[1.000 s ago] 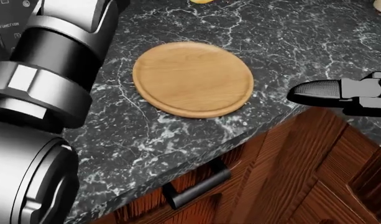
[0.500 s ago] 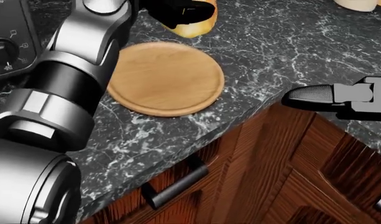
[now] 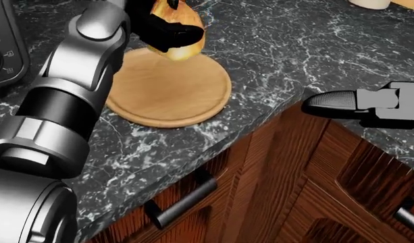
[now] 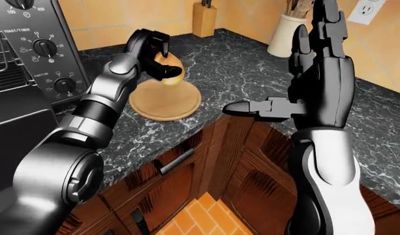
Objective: Pick the bread from the top rack and place it on the plate on the counter.
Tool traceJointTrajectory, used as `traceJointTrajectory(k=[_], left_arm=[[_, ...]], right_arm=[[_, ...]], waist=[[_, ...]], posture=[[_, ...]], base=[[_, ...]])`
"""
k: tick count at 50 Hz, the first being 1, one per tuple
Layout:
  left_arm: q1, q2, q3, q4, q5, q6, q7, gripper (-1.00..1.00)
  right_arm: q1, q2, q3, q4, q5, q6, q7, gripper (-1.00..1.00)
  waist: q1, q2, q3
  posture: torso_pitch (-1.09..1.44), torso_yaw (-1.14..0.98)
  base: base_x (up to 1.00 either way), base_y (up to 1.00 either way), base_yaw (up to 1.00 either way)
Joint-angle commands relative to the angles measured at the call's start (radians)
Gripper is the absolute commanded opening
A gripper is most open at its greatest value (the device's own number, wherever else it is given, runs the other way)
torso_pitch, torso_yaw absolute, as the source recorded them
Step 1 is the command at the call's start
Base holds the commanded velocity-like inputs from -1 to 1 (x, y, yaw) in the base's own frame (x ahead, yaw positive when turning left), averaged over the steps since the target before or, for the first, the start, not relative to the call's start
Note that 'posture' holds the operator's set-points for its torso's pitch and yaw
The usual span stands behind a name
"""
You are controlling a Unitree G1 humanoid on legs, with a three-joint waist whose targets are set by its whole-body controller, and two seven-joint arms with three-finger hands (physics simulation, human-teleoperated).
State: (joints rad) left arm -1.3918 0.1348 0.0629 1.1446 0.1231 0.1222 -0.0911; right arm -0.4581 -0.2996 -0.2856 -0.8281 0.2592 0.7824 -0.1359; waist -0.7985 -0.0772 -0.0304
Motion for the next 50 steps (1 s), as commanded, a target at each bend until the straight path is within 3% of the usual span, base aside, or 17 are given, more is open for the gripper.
traceJointTrajectory(k=[1,43,48,50], left_arm=[[-0.044,0.008,0.004,-0.042,-0.001,-0.03,0.007,-1.0],[0.021,0.014,0.009,0.005,0.027,0.001,0.015,-1.0],[0.022,0.015,0.007,0.005,0.031,-0.004,0.011,-0.84],[0.022,0.015,0.008,0.004,0.031,-0.003,0.013,-0.61]], right_arm=[[-0.024,-0.011,-0.008,-0.012,-0.007,-0.026,-0.001,1.0],[-0.019,0.01,0.007,0.007,-0.038,-0.046,0.011,1.0],[-0.019,0.007,0.002,0.003,-0.032,-0.041,0.013,1.0],[-0.019,0.006,0.002,0.002,-0.031,-0.04,0.012,1.0]], waist=[[-0.001,0.002,-0.027],[-0.015,0.009,-0.033],[-0.016,0.008,-0.033],[-0.016,0.008,-0.033]], posture=[[0.0,-0.82],[0.0,-0.82],[0.0,-0.82],[0.0,-0.82]], base=[[0.0,0.0,0.0],[0.0,0.0,0.0],[0.0,0.0,0.0],[0.0,0.0,0.0]])
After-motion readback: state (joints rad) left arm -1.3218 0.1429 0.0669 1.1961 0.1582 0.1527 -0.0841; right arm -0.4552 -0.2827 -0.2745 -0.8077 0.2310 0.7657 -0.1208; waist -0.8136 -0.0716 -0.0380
